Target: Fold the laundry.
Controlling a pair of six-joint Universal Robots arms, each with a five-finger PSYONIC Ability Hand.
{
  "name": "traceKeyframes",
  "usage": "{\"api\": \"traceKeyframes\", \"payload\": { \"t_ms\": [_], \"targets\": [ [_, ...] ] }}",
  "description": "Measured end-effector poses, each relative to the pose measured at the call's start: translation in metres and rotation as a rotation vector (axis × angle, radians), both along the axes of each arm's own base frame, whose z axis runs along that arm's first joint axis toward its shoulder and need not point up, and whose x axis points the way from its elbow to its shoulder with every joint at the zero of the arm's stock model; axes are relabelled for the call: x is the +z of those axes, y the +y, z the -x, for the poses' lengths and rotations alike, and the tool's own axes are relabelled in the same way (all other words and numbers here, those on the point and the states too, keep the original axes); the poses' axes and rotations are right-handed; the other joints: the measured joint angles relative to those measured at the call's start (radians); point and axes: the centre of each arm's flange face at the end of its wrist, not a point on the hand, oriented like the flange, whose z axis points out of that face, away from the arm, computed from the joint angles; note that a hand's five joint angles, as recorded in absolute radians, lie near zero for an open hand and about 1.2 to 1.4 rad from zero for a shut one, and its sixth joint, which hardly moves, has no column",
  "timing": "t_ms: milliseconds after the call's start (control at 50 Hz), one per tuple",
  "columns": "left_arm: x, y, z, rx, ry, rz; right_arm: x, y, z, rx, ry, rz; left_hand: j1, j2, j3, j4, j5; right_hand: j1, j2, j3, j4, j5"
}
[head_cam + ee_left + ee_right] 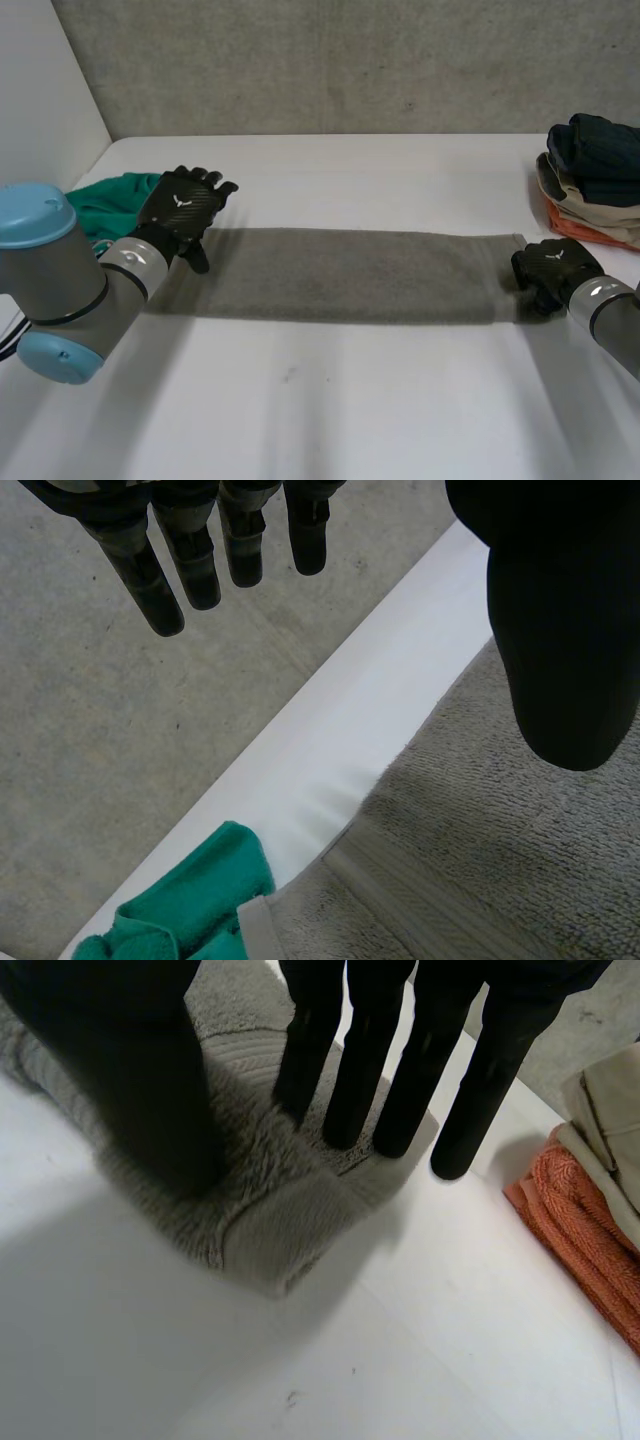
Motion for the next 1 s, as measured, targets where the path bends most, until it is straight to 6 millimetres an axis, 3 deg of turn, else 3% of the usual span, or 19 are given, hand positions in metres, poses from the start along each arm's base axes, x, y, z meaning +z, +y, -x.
{"api": "traceKeyframes", "payload": {
  "t_ms": [60, 200, 400, 480, 540, 640, 720, 740, 780, 800, 840, 900, 1000],
  "targets": [
    [-0.001, 0.001, 0.0, 0.0, -0.001, -0.002, -0.006, -0.002, 0.001, -0.004, 0.008, -0.006, 0.0, 0.0, 0.0, 0.0, 0.0, 0.154, 0.203, 0.218, 0.222, 0.211],
    [0.001, 0.005, -0.001, 0.0, -0.001, -0.002, -0.007, -0.006, 0.024, -0.077, 0.033, -0.001, 0.0, 0.0, 0.0, 0.0, 0.0, 0.154, 0.217, 0.247, 0.257, 0.221],
    [0.019, 0.019, -0.01, 0.012, 0.008, 0.026, 0.049, -0.03, 0.114, -0.244, 0.29, 0.197, 0.0, -0.001, 0.0, 0.0, 0.0, 0.154, 0.217, 0.247, 0.258, 0.228],
    [0.024, 0.025, -0.014, 0.019, 0.013, 0.031, 0.06, -0.038, 0.126, -0.249, 0.401, 0.242, 0.0, -0.002, 0.0, 0.0, 0.0, 0.155, 0.217, 0.247, 0.258, 0.228],
    [0.026, 0.028, -0.017, 0.024, 0.02, 0.031, 0.066, -0.042, 0.122, -0.227, 0.446, 0.275, 0.0, -0.002, 0.0, 0.0, 0.0, 0.154, 0.217, 0.247, 0.258, 0.228],
    [0.031, 0.031, -0.021, 0.037, 0.037, 0.032, 0.078, -0.039, 0.062, -0.064, 0.434, 0.376, 0.0, -0.002, 0.0, 0.0, 0.0, 0.154, 0.217, 0.252, 0.258, 0.228],
    [0.037, 0.031, -0.025, 0.051, 0.06, 0.039, 0.087, -0.012, -0.027, 0.188, 0.367, 0.497, 0.0, -0.002, 0.0, 0.0, 0.0, 0.154, 0.217, 0.252, 0.259, 0.228],
    [0.038, 0.031, -0.026, 0.052, 0.063, 0.04, 0.088, -0.006, -0.038, 0.222, 0.358, 0.512, 0.0, -0.002, 0.0, 0.0, 0.0, 0.154, 0.217, 0.252, 0.259, 0.228],
    [0.041, 0.03, -0.027, 0.059, 0.082, 0.042, 0.087, 0.032, -0.101, 0.426, 0.294, 0.588, 0.0, -0.002, 0.0, 0.0, 0.0, 0.154, 0.217, 0.252, 0.259, 0.232],
    [0.042, 0.031, -0.028, 0.059, 0.085, 0.042, 0.086, 0.036, -0.107, 0.447, 0.288, 0.594, 0.0, -0.002, 0.0, 0.0, 0.0, 0.154, 0.217, 0.252, 0.259, 0.232],
    [0.043, 0.031, -0.028, 0.061, 0.099, 0.038, 0.074, 0.076, -0.154, 0.622, 0.234, 0.624, 0.0, -0.002, 0.0, 0.0, 0.0, 0.154, 0.217, 0.252, 0.259, 0.233],
    [0.042, 0.033, -0.028, 0.06, 0.108, 0.029, 0.051, 0.118, -0.19, 0.783, 0.194, 0.619, 0.0, -0.002, 0.0, 0.0, 0.0, 0.154, 0.217, 0.252, 0.259, 0.233],
    [0.037, 0.037, -0.026, 0.053, 0.11, 0.009, 0.012, 0.164, -0.222, 0.936, 0.182, 0.567, 0.0, -0.002, 0.0, 0.0, 0.0, 0.113, 0.133, 0.163, 0.166, 0.159]
  ]
}}
